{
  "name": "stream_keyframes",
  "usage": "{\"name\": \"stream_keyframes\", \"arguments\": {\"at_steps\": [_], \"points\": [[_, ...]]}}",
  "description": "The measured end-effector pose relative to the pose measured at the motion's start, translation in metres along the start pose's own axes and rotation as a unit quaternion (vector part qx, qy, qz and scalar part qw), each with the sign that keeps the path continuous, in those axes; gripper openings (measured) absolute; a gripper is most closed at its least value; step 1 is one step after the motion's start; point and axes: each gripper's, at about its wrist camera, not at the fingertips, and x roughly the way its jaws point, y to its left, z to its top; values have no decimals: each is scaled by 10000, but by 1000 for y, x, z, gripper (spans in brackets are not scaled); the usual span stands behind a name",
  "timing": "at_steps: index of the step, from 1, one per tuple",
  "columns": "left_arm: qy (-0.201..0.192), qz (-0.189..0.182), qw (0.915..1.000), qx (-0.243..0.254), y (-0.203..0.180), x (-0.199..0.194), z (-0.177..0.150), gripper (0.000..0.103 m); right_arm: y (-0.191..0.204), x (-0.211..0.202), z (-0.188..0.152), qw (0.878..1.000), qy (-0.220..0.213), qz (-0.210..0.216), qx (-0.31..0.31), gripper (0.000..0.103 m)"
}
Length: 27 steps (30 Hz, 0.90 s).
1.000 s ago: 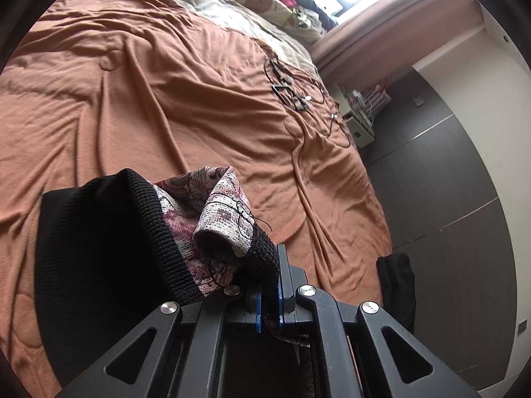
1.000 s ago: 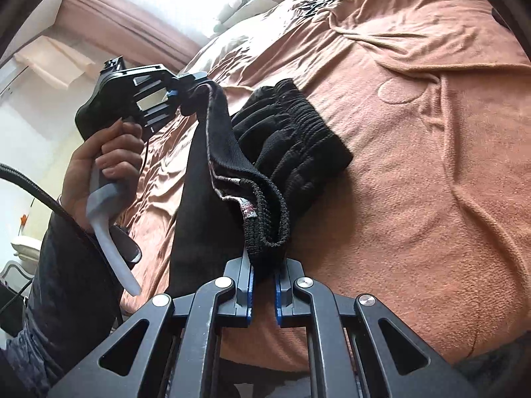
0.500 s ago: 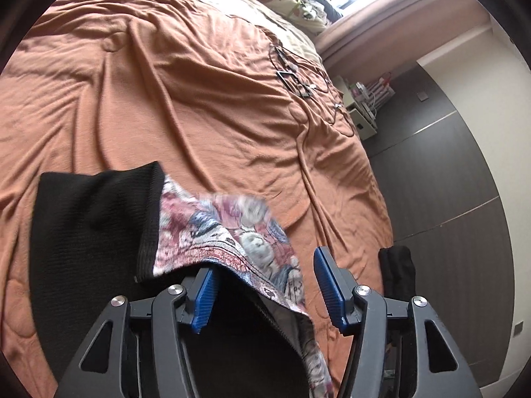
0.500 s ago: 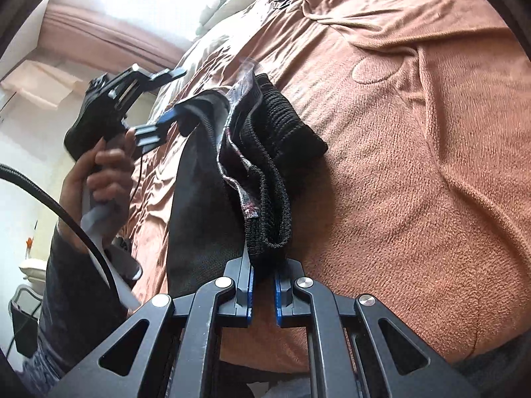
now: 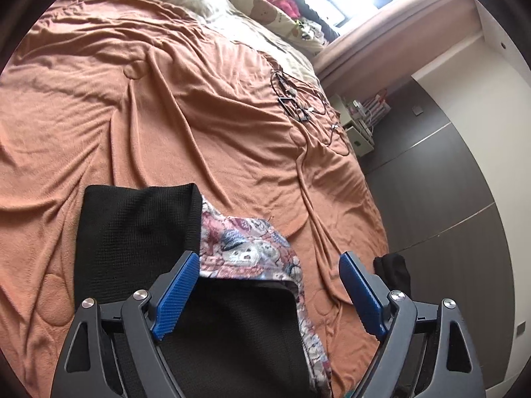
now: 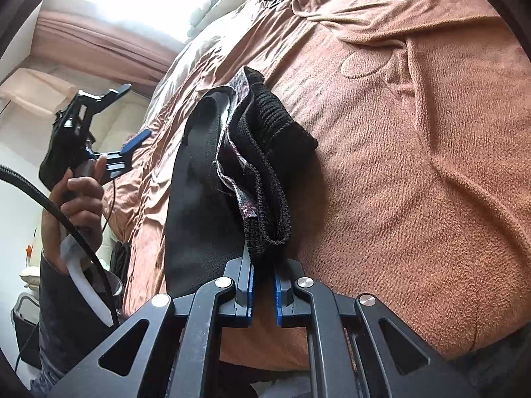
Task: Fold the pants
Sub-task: 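Open both tools and release the folded shorts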
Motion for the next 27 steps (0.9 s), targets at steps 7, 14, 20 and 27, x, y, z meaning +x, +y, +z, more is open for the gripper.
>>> {"name": "stream_keyframes", "arguments": {"at_steps": [7, 14, 20, 27], "points": [[-35, 318, 9994, -134, 33, -21, -36, 87, 0, -8, 2, 9998, -73, -193, -6, 9], [-157, 456, 9981, -376, 66, -51, -73, 87, 10, -24, 7, 9980, -211, -461, -366, 30], [-231, 486, 9970, -556, 81, -67, -93, 87, 24, -45, 19, 9950, -412, -579, -707, 36], [-320, 502, 9961, -644, 87, -78, -110, 87, 59, -53, 36, 9859, -551, -639, -1444, 54]]}}
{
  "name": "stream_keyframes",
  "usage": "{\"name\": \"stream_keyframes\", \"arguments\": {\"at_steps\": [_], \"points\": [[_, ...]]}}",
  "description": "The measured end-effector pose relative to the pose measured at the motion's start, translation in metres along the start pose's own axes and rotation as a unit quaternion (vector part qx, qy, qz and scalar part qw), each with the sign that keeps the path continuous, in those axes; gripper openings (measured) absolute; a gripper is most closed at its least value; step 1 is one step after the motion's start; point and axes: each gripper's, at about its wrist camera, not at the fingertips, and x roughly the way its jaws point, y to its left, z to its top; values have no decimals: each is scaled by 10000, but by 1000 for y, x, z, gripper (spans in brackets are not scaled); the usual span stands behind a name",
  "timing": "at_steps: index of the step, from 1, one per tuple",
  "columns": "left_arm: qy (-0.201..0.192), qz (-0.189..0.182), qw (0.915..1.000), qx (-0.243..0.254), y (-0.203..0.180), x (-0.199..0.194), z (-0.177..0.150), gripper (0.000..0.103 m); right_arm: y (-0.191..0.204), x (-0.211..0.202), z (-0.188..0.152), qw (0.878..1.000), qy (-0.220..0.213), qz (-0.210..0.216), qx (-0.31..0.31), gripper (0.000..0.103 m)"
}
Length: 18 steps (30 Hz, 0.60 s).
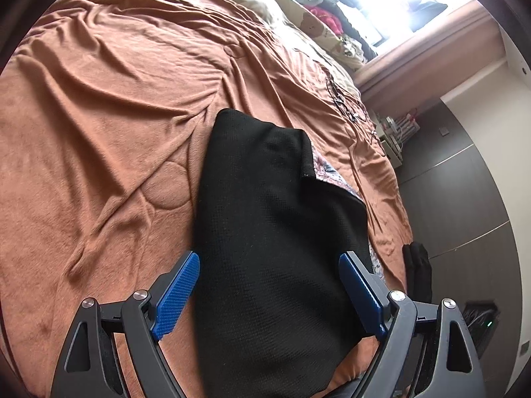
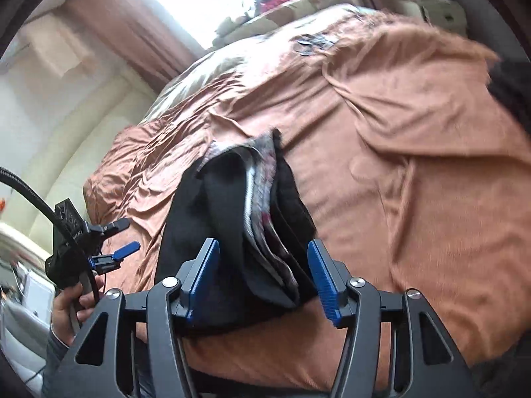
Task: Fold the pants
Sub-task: 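Open both tools and release the folded shorts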
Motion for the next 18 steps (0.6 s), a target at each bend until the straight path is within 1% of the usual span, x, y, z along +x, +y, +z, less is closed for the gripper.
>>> {"name": "stream_keyframes", "arguments": {"at_steps": [4, 7, 9, 11, 14, 15, 18], "points": [[4, 24, 9999, -162, 7, -3, -6, 86, 18, 12, 17, 9985, 83, -17, -548, 54], [-5, 76, 9995, -293, 14, -4, -9, 76, 34, 29, 29, 9945, 210, -24, -1029, 54], [46, 88, 9990, -439, 23, -2, -9, 66, 45, 46, 38, 9897, 324, -83, -1393, 54], [100, 102, 9984, -539, 29, 1, -9, 61, 53, 59, 44, 9854, 416, -106, -1647, 54], [142, 190, 9977, -634, 36, 5, -9, 58, 63, 83, 54, 9784, 571, -201, -1977, 54], [163, 201, 9974, -677, 39, 7, -10, 54, 66, 90, 57, 9763, 617, -228, -2059, 54], [222, 186, 9969, -734, 44, 10, -11, 51, 75, 112, 64, 9688, 734, -402, -2333, 54]]}}
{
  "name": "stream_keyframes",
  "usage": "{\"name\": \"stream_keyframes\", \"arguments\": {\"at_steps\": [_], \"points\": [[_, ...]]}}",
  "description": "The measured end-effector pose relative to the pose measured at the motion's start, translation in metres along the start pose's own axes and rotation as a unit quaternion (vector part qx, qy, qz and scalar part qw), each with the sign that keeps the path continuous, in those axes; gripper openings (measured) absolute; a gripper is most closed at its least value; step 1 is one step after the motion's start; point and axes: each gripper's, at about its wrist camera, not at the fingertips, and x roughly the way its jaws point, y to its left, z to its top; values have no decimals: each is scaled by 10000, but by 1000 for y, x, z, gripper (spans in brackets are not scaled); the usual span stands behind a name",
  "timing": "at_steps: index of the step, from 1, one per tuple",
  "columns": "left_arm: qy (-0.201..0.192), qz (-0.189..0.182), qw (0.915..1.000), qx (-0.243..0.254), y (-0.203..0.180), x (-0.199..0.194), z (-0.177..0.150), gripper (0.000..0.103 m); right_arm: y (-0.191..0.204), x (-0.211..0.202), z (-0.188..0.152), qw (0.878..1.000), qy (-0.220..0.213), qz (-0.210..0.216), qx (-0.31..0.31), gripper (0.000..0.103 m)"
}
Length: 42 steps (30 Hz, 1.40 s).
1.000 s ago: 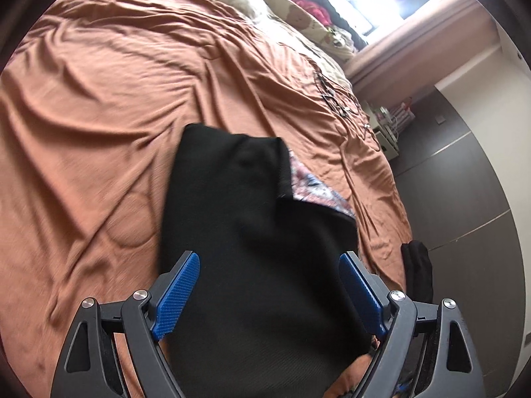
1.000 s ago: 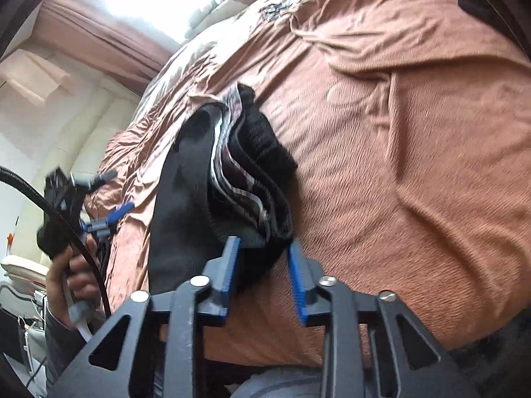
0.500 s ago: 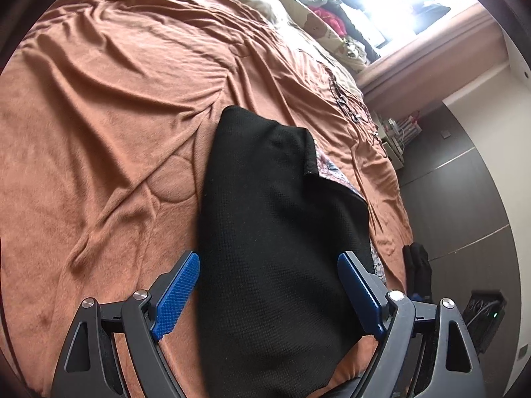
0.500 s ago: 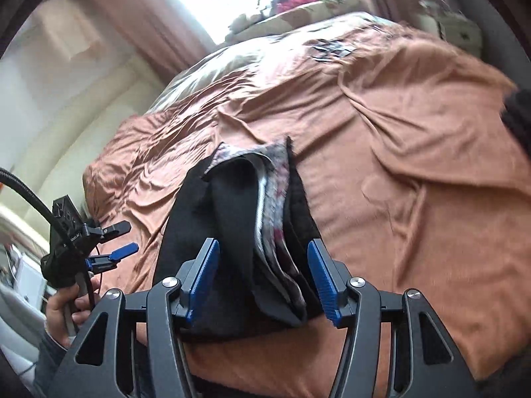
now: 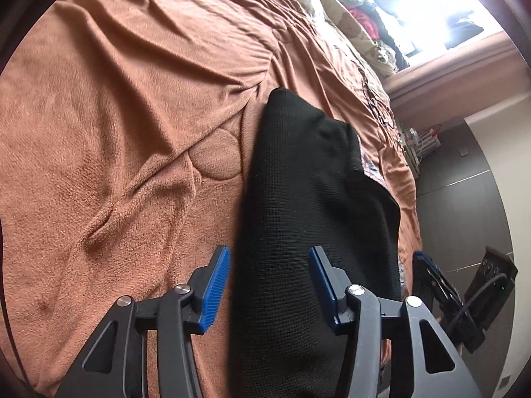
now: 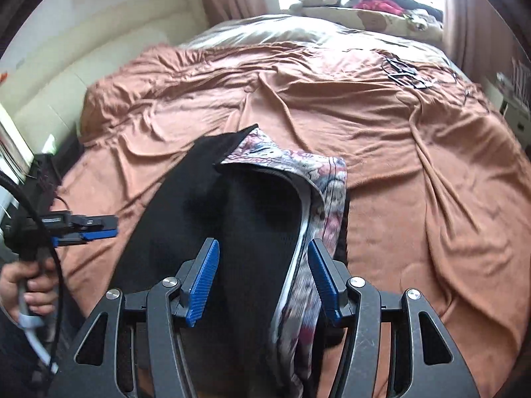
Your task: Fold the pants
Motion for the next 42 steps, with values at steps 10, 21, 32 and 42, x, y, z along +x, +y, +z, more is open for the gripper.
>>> {"name": "stream_keyframes", "arguments": {"at_steps": [10, 21, 32, 42], "points": [[44, 16, 9999, -99, 7, 8, 6, 50, 8, 56, 48, 9960, 329, -461, -686, 54], [67, 35, 9999, -133, 10, 14, 14, 50, 33, 109, 77, 9874, 676, -602, -1294, 54], [132, 64, 9999, 11, 3, 19, 18, 50, -21, 118, 93, 9985, 418, -309, -151, 23], [175, -5, 9998, 16, 0, 27, 19, 50, -86, 128, 81, 9892, 381, -15, 1413, 10]]}}
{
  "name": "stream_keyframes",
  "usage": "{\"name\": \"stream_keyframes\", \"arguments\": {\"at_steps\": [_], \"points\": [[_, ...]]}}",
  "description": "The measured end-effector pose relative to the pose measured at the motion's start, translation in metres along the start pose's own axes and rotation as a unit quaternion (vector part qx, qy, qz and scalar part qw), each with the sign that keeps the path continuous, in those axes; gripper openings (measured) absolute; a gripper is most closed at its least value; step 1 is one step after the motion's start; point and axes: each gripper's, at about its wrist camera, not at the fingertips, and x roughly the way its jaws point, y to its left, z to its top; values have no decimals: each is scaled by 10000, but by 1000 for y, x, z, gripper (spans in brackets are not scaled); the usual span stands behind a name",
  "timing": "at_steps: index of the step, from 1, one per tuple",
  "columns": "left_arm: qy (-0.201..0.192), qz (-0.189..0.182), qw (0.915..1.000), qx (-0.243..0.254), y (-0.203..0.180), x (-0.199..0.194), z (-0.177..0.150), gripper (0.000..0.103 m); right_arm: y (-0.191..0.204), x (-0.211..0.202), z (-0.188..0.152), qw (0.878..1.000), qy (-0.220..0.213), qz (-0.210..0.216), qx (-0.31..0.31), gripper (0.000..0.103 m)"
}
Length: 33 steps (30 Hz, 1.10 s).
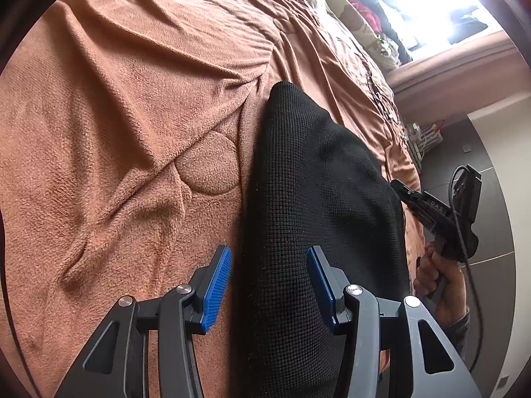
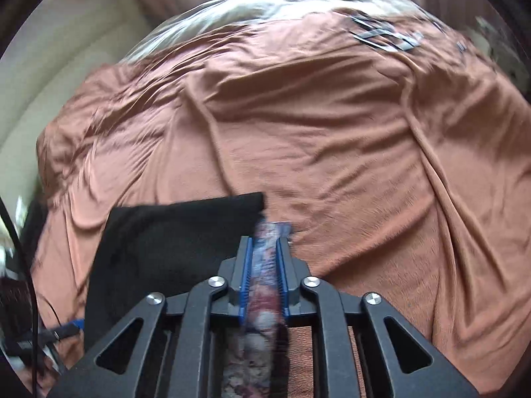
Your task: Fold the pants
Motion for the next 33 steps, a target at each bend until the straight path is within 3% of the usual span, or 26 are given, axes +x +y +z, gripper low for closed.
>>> {"name": "stream_keyframes", "arguments": {"at_steps": [3, 5, 11, 13, 15, 16, 26, 30, 33], "points": [[22, -6, 10000, 3, 0, 1, -1, 50, -12, -7, 0, 9997, -108, -98, 195, 10], [17, -19, 10000, 25, -1, 1, -1, 50, -15, -13, -4, 9996, -87, 67, 270, 10], [4, -80, 10000, -23, -3, 3, -1, 50, -1, -37, -17, 9984, -105, 495, -242, 13], [0, -114, 9999, -17, -4, 2, -2, 50, 2, -39, -20, 9975, -48, 503, -488, 23], [1, -139, 9999, -8, -6, 2, -3, 50, 7, -40, -23, 9963, -10, 489, -707, 49], [-3, -154, 9999, -4, -7, 1, -3, 51, 8, -41, -23, 9961, -23, 493, -731, 52], [11, -204, 9998, -5, -9, 4, -3, 51, 7, -28, -15, 9949, 94, 516, -864, 53], [0, -197, 9998, 3, -9, 4, -3, 51, 8, -17, -8, 9960, 203, 575, -654, 53], [3, -197, 9998, 2, -9, 4, -3, 51, 6, -22, -8, 9950, 177, 871, -463, 53]]}}
